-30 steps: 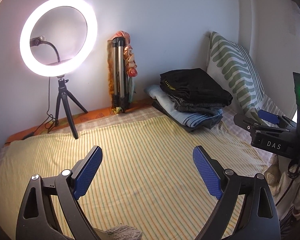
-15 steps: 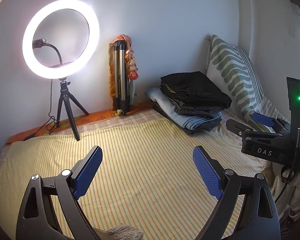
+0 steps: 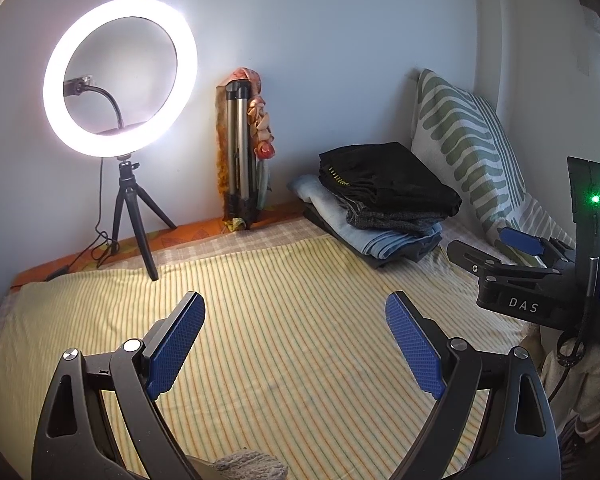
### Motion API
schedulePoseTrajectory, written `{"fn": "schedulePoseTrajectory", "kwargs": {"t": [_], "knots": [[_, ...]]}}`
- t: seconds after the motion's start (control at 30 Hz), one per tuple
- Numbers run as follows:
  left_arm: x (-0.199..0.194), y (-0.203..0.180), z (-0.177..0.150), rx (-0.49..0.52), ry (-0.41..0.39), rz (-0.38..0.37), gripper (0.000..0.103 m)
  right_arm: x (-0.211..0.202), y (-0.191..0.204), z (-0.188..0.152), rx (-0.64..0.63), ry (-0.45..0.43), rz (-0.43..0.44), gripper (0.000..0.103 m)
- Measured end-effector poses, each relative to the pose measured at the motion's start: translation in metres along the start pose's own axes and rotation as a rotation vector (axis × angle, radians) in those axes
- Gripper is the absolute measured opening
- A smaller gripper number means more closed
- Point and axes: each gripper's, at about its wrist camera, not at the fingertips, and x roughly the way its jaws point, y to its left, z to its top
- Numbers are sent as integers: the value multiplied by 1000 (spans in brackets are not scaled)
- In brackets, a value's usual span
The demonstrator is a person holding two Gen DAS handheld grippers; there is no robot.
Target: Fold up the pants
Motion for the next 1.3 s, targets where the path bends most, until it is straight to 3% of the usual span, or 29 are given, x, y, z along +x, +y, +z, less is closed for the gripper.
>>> {"fn": "schedulePoseTrajectory", "kwargs": {"t": [1.3], "knots": [[-5, 2, -1, -7, -12, 3, 92, 6, 2, -5, 7, 16, 17, 101]]}}
